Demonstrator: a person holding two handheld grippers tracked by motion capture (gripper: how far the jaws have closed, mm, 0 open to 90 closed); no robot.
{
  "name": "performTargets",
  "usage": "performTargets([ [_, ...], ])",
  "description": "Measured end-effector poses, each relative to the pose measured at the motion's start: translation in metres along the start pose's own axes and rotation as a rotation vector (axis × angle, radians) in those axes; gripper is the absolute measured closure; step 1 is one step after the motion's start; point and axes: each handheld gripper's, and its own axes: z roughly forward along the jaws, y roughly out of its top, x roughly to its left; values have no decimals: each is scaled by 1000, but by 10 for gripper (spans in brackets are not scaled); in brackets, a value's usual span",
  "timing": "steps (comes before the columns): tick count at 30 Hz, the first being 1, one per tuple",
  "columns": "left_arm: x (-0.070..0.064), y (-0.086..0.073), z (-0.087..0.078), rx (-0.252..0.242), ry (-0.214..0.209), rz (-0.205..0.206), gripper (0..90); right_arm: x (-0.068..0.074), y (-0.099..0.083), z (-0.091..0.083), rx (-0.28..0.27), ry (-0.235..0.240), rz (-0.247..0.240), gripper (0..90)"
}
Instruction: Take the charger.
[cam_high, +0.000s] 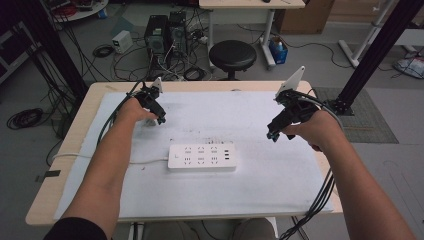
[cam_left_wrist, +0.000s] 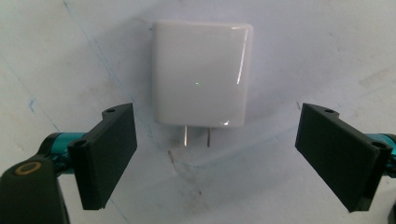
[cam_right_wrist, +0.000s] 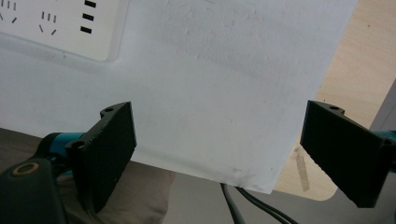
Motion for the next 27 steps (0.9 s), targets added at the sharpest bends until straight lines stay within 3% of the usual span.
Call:
performTargets([
  [6, 3, 8, 7, -1, 4, -2, 134, 0, 0, 4, 6, 2, -7, 100],
  [15, 4, 13, 16, 0, 1, -18, 260, -4, 3, 8, 2, 3, -2, 100],
  [20, 3, 15, 20, 18, 12, -31, 267, -3, 5, 9, 2, 4, -7, 100],
  [21, 0, 17, 19, -7, 15, -34, 304, -3, 5, 9, 1, 3, -9, 100],
  [23, 0, 17, 19, -11, 25, -40, 321, -3, 5, 9, 3, 4, -9, 100],
  [27, 2, 17, 21, 9, 37, -51, 379, -4, 5, 9, 0, 5, -4, 100],
])
